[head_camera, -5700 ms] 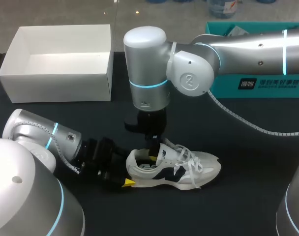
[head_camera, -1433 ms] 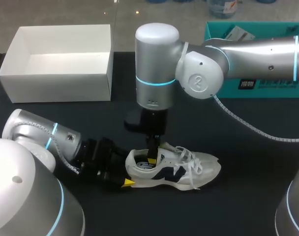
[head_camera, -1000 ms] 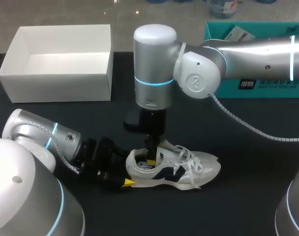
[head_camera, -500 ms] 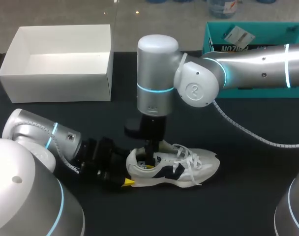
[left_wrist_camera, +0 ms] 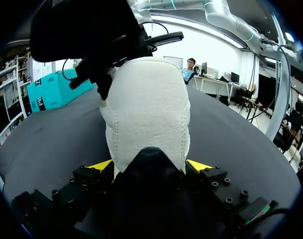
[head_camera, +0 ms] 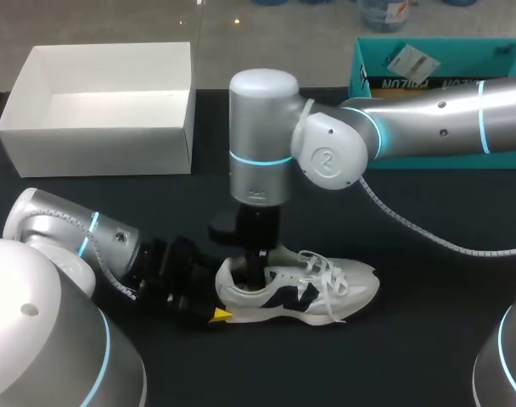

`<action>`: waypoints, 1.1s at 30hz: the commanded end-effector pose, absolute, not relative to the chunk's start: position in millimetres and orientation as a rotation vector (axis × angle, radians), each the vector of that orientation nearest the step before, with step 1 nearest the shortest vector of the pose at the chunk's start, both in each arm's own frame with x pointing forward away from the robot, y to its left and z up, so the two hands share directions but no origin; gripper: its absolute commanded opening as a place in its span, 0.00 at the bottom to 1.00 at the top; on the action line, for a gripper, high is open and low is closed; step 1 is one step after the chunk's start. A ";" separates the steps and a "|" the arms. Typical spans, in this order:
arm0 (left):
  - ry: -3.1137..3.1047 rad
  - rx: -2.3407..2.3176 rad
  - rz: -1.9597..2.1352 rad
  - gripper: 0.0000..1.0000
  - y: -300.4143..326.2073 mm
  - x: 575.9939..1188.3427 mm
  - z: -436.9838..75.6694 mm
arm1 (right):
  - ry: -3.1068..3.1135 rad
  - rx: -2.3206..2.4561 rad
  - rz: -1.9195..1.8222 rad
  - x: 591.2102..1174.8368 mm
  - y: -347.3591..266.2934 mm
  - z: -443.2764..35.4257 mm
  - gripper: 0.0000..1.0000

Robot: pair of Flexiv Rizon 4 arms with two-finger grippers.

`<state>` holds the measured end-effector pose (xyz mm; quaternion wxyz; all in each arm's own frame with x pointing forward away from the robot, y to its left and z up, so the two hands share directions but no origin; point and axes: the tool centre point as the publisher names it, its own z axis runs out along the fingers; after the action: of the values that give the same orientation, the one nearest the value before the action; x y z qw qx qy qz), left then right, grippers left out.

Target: Take the shoe out of the shoebox, open the shoe tongue, remove and reinsert the insole, then place the shoe into the shoebox

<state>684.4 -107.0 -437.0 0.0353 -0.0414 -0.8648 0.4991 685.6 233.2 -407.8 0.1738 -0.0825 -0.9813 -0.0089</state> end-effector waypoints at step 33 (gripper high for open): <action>-2.660 -0.128 1.531 0.00 -111.0 683.7 -444.6 | -2.903 -0.256 -0.071 711.7 220.7 -365.6 0.00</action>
<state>685.7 -108.3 -435.8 0.0353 -0.0414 -0.8646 0.4994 710.0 228.2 -376.4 0.1172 -0.0859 -0.9892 -0.0200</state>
